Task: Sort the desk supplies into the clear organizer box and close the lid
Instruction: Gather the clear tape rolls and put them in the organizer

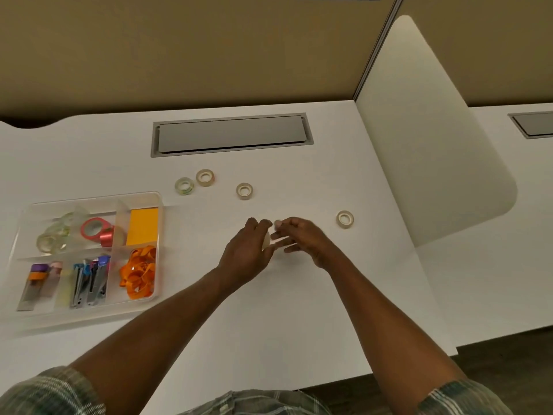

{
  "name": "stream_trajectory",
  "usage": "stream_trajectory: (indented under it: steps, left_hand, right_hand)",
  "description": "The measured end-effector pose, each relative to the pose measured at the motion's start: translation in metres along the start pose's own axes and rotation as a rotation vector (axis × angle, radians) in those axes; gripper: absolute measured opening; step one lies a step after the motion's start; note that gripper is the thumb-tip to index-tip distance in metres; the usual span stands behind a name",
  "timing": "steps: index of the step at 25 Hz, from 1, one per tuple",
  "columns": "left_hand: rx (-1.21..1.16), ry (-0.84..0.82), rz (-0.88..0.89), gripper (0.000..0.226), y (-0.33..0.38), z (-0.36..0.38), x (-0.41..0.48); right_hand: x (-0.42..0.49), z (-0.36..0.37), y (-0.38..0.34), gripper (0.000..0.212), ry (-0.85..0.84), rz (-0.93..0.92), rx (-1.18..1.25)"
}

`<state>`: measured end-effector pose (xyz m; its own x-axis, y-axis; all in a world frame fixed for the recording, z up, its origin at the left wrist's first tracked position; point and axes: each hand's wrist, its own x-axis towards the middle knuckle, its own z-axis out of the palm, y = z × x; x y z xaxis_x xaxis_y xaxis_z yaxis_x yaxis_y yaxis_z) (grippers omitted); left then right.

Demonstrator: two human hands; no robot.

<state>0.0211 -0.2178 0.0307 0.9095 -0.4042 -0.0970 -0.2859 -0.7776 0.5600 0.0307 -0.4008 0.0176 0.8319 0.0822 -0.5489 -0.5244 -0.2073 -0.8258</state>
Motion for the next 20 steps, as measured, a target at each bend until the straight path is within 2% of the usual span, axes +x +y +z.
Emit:
stream_trajectory:
  steps: [2,3,4,6,8,10,13,15,16,18,20]
  left_hand:
    - [-0.006,-0.012,-0.029,0.052,-0.006,-0.001,-0.004]
    - [-0.028,-0.004,-0.047,0.053,-0.009,-0.001,-0.007]
    - [-0.048,0.005,-0.058,0.053,-0.012,-0.002,-0.01]
    - [-0.066,0.021,-0.066,0.05,-0.019,-0.004,-0.017]
    - [-0.071,0.032,-0.069,0.049,-0.027,-0.008,-0.024]
    - [-0.072,0.053,-0.063,0.05,-0.038,-0.013,-0.031]
    - [-0.057,0.094,-0.067,0.05,-0.055,-0.024,-0.042]
    - [-0.046,0.115,-0.089,0.05,-0.067,-0.037,-0.05]
    - [-0.048,0.127,-0.107,0.049,-0.074,-0.044,-0.055]
    - [-0.052,0.169,-0.154,0.048,-0.092,-0.062,-0.066]
    - [-0.064,0.229,-0.204,0.046,-0.116,-0.082,-0.077]
  right_hand:
    - [0.003,-0.021,0.008,0.036,0.469,-0.125,-0.355]
    - [0.004,-0.032,0.012,0.041,0.621,-0.134,-0.562]
    - [0.005,-0.043,0.016,0.052,0.669,-0.068,-0.713]
    - [0.008,-0.06,0.022,0.063,0.607,0.128,-0.844]
    - [0.011,-0.064,0.031,0.056,0.539,0.203,-0.93]
    - [0.013,-0.059,0.04,0.046,0.554,0.165,-0.977]
    - [0.014,-0.041,0.041,0.04,0.593,0.076,-0.944]
    - [0.016,-0.016,0.032,0.038,0.594,-0.017,-0.836]
    - [0.018,0.001,0.025,0.038,0.601,-0.081,-0.715]
    - [0.019,0.044,0.007,0.033,0.575,-0.167,-0.315]
    - [0.02,0.09,-0.018,0.029,0.433,-0.095,0.105]
